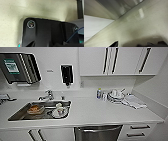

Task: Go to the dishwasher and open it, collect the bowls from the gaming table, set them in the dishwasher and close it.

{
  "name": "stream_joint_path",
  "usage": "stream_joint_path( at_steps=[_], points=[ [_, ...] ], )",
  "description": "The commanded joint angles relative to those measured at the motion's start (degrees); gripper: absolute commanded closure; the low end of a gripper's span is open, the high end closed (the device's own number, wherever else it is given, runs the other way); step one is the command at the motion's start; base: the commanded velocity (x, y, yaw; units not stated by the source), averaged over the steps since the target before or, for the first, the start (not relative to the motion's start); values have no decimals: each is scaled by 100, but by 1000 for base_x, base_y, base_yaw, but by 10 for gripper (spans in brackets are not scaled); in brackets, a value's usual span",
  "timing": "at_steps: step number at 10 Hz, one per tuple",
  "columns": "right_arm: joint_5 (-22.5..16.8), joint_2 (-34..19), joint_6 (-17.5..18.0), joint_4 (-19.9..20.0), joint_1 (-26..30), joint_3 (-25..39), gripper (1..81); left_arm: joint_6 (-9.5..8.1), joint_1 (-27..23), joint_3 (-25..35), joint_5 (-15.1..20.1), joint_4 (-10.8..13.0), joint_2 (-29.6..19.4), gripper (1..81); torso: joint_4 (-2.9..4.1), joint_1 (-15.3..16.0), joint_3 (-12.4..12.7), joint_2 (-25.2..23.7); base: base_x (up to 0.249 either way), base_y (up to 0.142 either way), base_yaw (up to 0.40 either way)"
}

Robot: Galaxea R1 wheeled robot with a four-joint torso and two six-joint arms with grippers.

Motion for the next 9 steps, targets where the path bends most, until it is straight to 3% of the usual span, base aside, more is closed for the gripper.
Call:
stream_joint_path(
  at_steps=[1, 5, 7, 9],
  points=[
    [61, 169, -152, -1699, -524, -521, 10, 41, -190, -55, 199, -35, -40, 10, 0, 0, 0, 0, 0, 0, 0],
    [826, 302, -152, -2518, -1456, -1288, 10, 112, -190, -55, 217, -35, -22, 10, 0, 0, 0, -2, 0, 0, 0],
    [1371, 381, -152, -2553, -1826, -1692, 10, 358, -190, -55, 217, -35, -5, 10, 0, 0, 2, -2, 0, 0, 0],
    [1371, 843, -152, -2588, -2037, -2417, 10, 427, -190, -55, 226, -27, 12, 10, 0, 0, 2, -2, 0, 0, 0]
  ],
)
